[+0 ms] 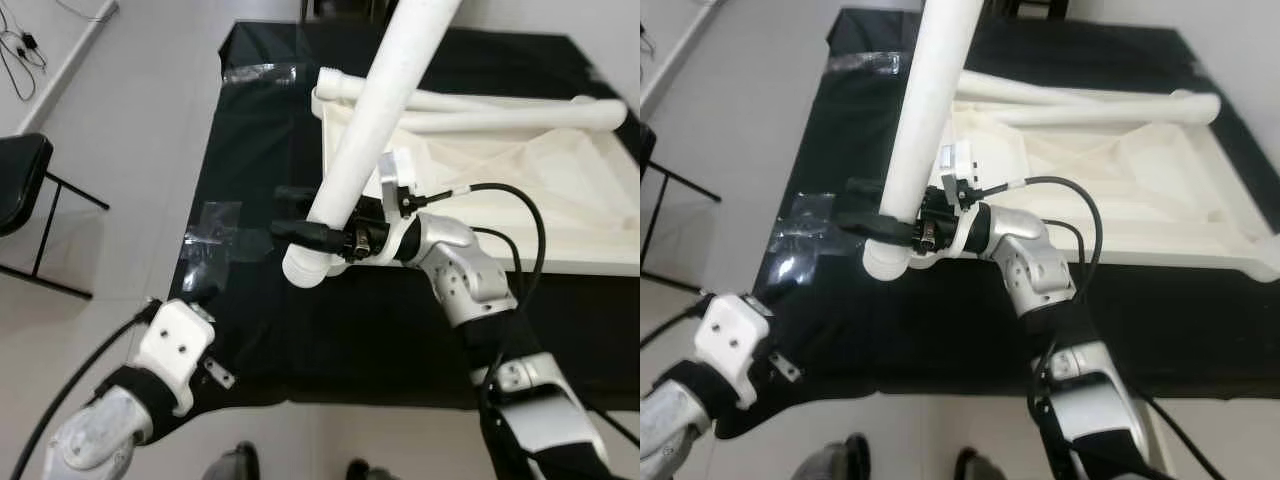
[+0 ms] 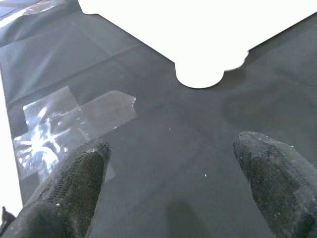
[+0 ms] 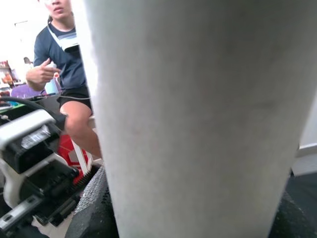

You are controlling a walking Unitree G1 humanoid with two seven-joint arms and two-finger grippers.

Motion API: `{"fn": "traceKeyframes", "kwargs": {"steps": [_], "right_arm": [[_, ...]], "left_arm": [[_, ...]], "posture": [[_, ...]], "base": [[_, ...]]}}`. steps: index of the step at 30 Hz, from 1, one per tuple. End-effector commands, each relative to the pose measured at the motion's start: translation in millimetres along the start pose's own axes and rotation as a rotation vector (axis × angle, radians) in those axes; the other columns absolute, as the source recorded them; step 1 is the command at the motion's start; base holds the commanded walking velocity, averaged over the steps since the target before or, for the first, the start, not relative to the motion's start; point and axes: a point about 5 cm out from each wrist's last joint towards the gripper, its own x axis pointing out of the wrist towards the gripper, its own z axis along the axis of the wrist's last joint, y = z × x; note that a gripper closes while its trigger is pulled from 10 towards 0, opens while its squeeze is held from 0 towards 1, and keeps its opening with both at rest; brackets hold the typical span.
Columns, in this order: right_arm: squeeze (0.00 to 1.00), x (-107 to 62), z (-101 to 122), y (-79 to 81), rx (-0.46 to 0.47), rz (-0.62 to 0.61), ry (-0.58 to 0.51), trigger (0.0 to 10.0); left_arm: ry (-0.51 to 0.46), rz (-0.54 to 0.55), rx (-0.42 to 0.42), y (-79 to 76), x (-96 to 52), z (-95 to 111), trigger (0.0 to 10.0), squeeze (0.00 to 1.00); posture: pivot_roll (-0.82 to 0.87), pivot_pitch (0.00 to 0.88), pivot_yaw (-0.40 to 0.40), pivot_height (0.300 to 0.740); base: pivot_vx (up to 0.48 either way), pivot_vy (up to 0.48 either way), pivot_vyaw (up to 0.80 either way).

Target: Building children table

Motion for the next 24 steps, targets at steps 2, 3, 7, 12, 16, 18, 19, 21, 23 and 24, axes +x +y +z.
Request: {"fn": "traceKeyframes", "kwargs": {"steps": [2,3,7,12,16,18,19,21,23,24], "right_arm": [[0.00,2.3,6.4,-4.6,-0.039,0.030,-0.019,10.0],[0.00,3.2,9.0,-6.1,-0.046,0.038,-0.021,10.0],[0.00,7.4,22.1,-12.5,-0.094,0.068,-0.025,10.0],[0.00,9.0,28.2,-17.7,-0.110,0.066,-0.033,10.0],[0.00,9.2,28.4,-20.3,-0.107,0.093,-0.020,10.0],[0.00,9.6,24.3,-20.8,-0.097,0.102,-0.001,10.0],[0.00,10.4,19.8,-22.0,-0.083,0.096,0.013,10.0],[0.00,10.4,19.8,-22.0,-0.083,0.096,0.013,10.0],[0.00,11.7,10.3,-27.4,-0.069,0.042,0.049,10.0],[0.00,11.2,9.1,-31.1,-0.065,0.007,0.057,10.0]], "left_arm": [[-0.017,-0.022,0.000,1.0,-4.4,11.6,0.0,0.00],[-0.028,-0.037,-0.004,0.5,-3.9,14.6,0.0,0.00],[-0.043,-0.079,-0.033,-2.4,-3.9,22.4,0.0,0.00],[-0.029,-0.091,-0.046,-3.9,-3.1,21.5,0.0,0.00],[-0.015,-0.114,-0.065,-9.1,-3.0,20.9,0.0,0.00],[-0.008,-0.121,-0.071,-11.0,-4.2,20.3,0.0,0.00],[-0.004,-0.120,-0.076,-11.3,-5.0,19.9,0.0,0.00],[-0.004,-0.120,-0.076,-11.3,-5.0,19.9,0.0,0.00],[0.004,-0.116,-0.086,-13.0,-6.6,19.4,0.0,0.00],[0.007,-0.116,-0.091,-14.6,-7.2,19.3,0.0,0.00]], "posture": [[0.23,0.400,-0.036,0.740],[0.23,0.400,-0.036,0.740],[0.22,0.407,-0.033,0.740],[0.21,0.405,-0.033,0.740],[0.21,0.399,-0.044,0.740],[0.21,0.398,-0.048,0.740],[0.21,0.399,-0.053,0.740],[0.21,0.399,-0.053,0.740],[0.21,0.403,-0.061,0.740],[0.21,0.403,-0.064,0.740]], "base": [[0.000,0.000,0.00],[0.000,0.000,0.00],[0.000,0.000,0.00],[0.000,0.000,0.00],[0.000,0.000,0.00],[0.000,0.000,0.00],[0.000,0.000,0.00],[0.000,0.000,0.00],[0.000,0.000,0.00],[0.000,0.000,0.00]]}}
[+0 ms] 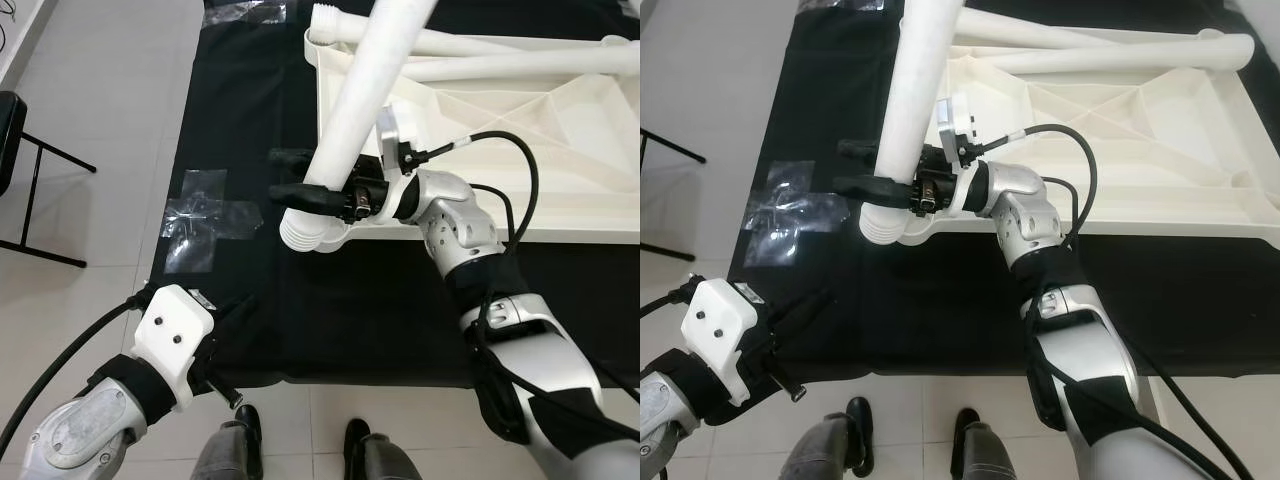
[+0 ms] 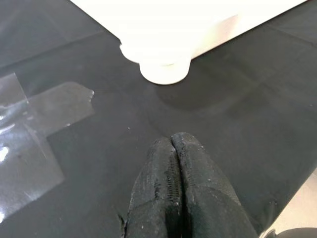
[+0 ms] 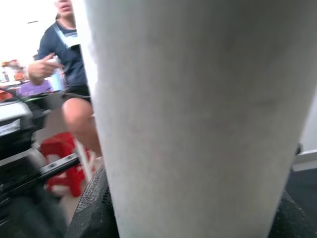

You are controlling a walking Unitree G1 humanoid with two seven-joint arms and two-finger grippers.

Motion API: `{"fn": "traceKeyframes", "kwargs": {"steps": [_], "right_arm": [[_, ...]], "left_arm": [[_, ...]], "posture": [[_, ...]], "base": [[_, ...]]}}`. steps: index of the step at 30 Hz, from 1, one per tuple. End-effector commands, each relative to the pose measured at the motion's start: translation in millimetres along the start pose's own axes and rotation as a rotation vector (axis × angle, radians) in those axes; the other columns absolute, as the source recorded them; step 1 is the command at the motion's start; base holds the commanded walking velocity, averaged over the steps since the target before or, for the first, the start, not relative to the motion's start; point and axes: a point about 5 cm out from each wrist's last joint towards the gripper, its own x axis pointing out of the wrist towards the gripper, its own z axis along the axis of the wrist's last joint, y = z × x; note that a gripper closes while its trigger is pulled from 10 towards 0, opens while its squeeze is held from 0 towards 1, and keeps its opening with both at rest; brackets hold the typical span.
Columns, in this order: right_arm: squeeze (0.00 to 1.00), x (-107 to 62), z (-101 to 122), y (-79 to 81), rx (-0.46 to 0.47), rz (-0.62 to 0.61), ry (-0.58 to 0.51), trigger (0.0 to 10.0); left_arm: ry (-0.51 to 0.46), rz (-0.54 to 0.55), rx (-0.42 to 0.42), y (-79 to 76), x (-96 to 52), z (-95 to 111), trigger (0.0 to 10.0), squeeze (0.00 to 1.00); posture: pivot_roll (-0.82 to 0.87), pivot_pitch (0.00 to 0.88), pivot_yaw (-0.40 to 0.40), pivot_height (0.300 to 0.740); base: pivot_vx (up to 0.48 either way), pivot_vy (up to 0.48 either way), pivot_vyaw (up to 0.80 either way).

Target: Building children table

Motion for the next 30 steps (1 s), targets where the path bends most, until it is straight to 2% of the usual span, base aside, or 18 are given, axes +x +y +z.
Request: {"fn": "traceKeyframes", "kwargs": {"steps": [1,7,13,20,21,22,23,30], "right_arm": [[0.00,-3.2,-15.7,0.0,0.039,-0.041,0.053,10.0],[0.00,-11.6,-7.7,-10.1,0.050,-0.103,0.038,10.0],[0.00,-20.6,-2.3,-7.5,0.088,-0.008,0.016,10.0],[0.00,-20.2,-8.9,-7.3,0.067,-0.014,0.050,10.0],[0.00,-17.8,-10.6,-8.9,0.040,-0.049,0.069,10.0],[0.00,-16.2,-11.6,-10.1,0.021,-0.072,0.081,10.0],[0.00,-15.1,-11.9,-11.1,0.015,-0.087,0.086,10.0],[0.00,-18.0,-9.3,-12.3,0.023,-0.081,0.084,10.0]], "left_arm": [[0.015,-0.028,-0.019,-7.7,-3.0,-0.8,0.0,0.00],[0.023,-0.032,-0.028,-11.9,-4.2,-0.8,0.0,0.00],[0.036,-0.038,-0.031,-13.3,-6.6,-1.6,0.0,0.00],[0.056,-0.044,-0.023,-14.7,-8.6,-1.6,0.0,0.00],[0.060,-0.042,-0.019,-14.3,-8.5,-1.5,8.2,0.00],[0.063,-0.041,-0.017,-14.0,-8.5,-1.4,8.2,0.00],[0.065,-0.040,-0.014,-14.0,-8.1,-1.1,10.0,0.00],[0.079,-0.044,-0.003,-14.2,-9.1,-2.0,10.0,0.00]], "posture": [[0.21,0.403,-0.064,0.740],[0.21,0.408,-0.069,0.740],[0.21,0.419,-0.067,0.740],[0.22,0.424,-0.060,0.740],[0.22,0.426,-0.056,0.740],[0.22,0.426,-0.056,0.740],[0.22,0.428,-0.055,0.740],[0.23,0.426,-0.053,0.740]], "base": [[0.000,0.000,0.00],[0.000,0.000,0.00],[0.000,0.000,0.00],[0.000,0.000,0.00],[0.000,0.000,0.00],[0.000,0.000,0.00],[0.000,0.000,0.00],[0.000,0.000,0.00]]}}
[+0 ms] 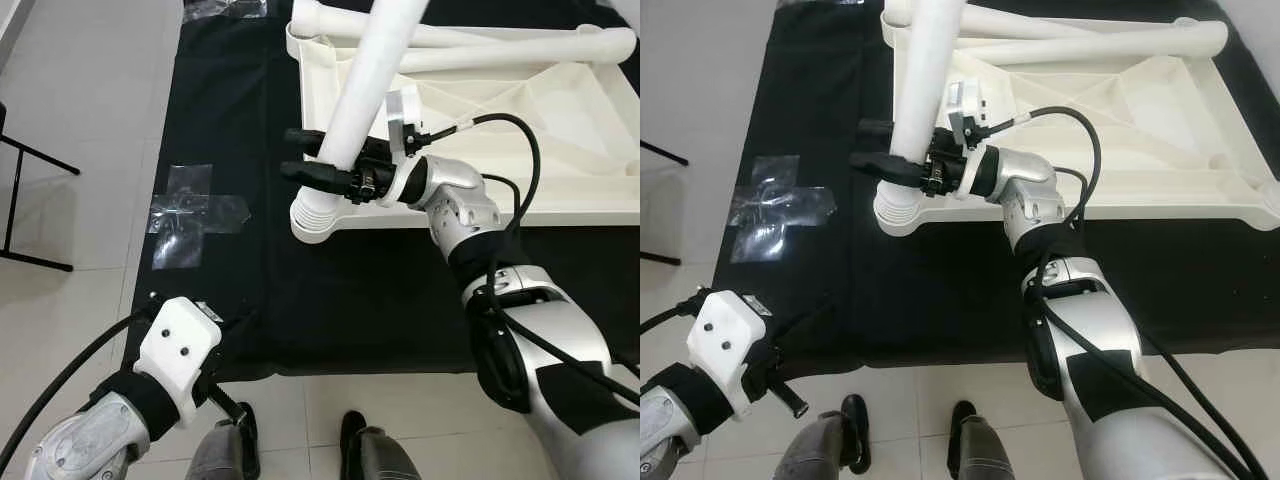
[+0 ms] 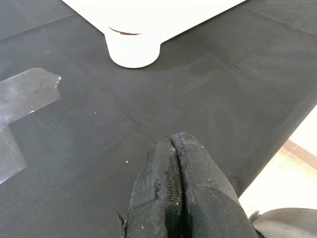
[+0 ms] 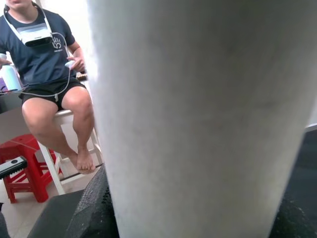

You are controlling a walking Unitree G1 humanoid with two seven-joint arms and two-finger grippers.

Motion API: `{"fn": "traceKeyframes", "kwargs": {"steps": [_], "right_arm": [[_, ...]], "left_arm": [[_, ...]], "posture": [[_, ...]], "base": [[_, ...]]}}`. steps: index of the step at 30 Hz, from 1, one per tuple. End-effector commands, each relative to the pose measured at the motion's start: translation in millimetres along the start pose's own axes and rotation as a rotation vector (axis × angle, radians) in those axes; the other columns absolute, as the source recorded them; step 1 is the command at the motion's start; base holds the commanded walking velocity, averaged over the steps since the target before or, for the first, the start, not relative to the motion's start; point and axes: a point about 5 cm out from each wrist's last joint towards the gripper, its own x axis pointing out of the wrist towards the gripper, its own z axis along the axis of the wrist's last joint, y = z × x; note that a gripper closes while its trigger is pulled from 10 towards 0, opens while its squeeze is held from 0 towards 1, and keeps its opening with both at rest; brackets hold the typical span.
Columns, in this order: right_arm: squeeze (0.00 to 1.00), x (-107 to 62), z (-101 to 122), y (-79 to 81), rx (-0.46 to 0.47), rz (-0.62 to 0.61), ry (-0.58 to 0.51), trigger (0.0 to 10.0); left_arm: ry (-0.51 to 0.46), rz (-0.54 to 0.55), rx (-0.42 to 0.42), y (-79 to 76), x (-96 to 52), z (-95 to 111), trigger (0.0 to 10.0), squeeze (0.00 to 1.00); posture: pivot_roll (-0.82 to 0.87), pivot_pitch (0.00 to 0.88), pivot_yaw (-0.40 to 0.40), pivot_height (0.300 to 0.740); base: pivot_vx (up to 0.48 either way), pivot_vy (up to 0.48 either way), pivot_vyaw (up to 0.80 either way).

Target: Building children table

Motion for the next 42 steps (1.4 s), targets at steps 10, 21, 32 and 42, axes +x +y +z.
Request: {"fn": "traceKeyframes", "kwargs": {"steps": [10,21,32,42], "right_arm": [[0.00,-7.4,-9.4,11.5,-0.021,0.226,0.186,10.0],[0.00,17.4,0.4,29.0,-0.128,0.450,0.289,10.0],[0.00,21.4,1.6,36.8,-0.091,0.513,0.298,10.0],[0.00,23.5,-8.3,40.5,0.015,0.459,0.139,10.0]], "left_arm": [[0.039,-0.018,0.009,-4.1,-3.1,-2.6,10.0,0.00],[0.039,-0.014,0.007,-5.9,-0.9,-2.8,10.0,0.00],[0.041,-0.008,0.008,-6.3,-0.4,-3.3,10.0,0.00],[0.037,-0.012,0.009,-5.9,3.2,-4.4,10.0,0.00]], "posture": [[0.23,0.420,-0.055,0.740],[0.22,0.418,-0.066,0.740],[0.22,0.416,-0.071,0.740],[0.20,0.407,-0.069,0.740]], "base": [[0.000,0.000,0.00],[0.000,0.000,0.00],[0.000,0.000,0.00],[0.000,0.000,0.00]]}}
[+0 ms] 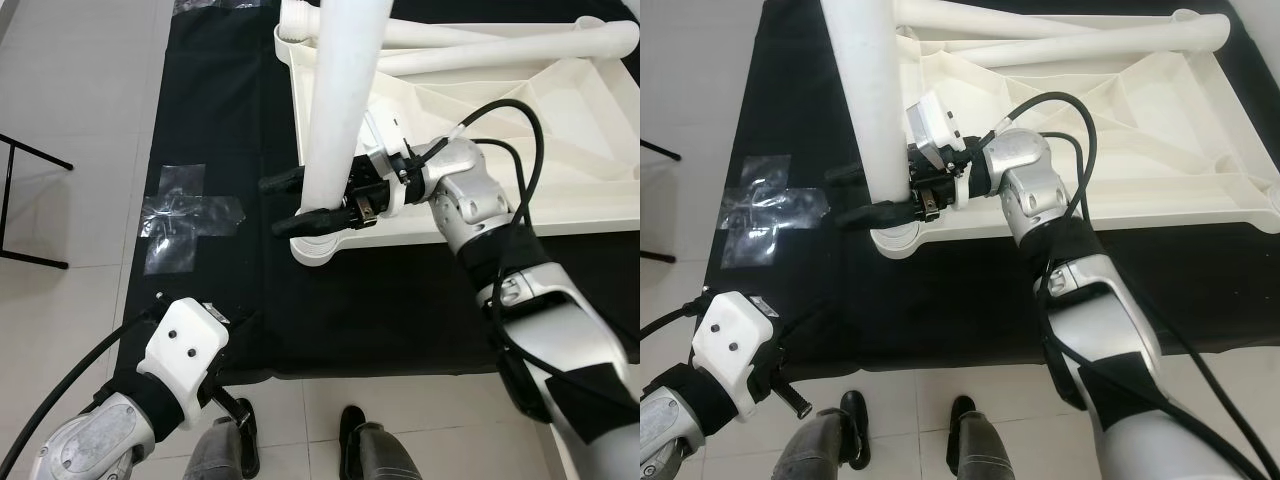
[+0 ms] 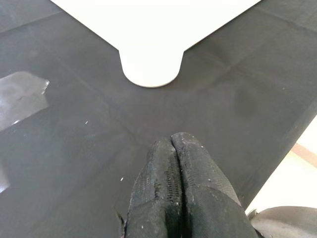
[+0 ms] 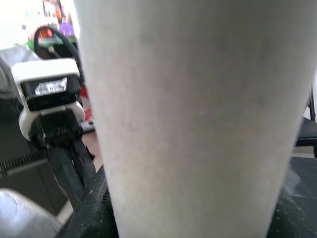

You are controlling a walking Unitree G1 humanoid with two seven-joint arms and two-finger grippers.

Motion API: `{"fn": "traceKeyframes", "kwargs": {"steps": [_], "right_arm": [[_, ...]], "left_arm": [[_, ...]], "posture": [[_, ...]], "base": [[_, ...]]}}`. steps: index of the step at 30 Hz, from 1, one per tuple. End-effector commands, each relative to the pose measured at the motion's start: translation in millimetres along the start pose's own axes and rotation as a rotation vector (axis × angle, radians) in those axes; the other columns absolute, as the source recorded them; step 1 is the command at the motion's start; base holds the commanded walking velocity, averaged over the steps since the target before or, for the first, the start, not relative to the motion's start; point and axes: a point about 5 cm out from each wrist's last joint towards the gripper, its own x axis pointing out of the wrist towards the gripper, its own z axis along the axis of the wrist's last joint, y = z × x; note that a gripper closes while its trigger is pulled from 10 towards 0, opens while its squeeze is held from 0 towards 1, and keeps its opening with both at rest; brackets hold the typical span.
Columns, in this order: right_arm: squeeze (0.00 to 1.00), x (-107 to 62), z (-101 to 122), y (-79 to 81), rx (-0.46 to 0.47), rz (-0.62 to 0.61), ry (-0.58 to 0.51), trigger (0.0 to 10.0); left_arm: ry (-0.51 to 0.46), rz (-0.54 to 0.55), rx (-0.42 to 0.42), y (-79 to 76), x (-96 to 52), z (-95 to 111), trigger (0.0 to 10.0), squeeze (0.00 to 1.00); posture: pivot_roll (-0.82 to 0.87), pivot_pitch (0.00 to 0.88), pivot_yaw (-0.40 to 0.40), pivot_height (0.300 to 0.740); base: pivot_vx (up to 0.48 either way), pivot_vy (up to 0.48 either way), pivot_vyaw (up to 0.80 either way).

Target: Building children table

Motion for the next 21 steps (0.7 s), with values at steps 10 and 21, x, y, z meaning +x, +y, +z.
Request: {"fn": "traceKeyframes", "kwargs": {"steps": [10,21], "right_arm": [[0.00,13.7,-32.1,16.2,0.073,-0.167,-0.027,10.0],[0.00,22.7,-70.4,51.8,0.108,-0.480,0.180,10.0]], "left_arm": [[0.027,-0.017,0.004,-0.9,1.8,-6.5,10.0,0.00],[0.023,-0.025,0.010,-0.2,5.3,-8.1,10.0,0.00]], "posture": [[0.18,0.392,-0.077,0.740],[0.17,0.380,-0.085,0.740]], "base": [[0.000,0.000,0.00],[0.000,0.000,0.00]]}}
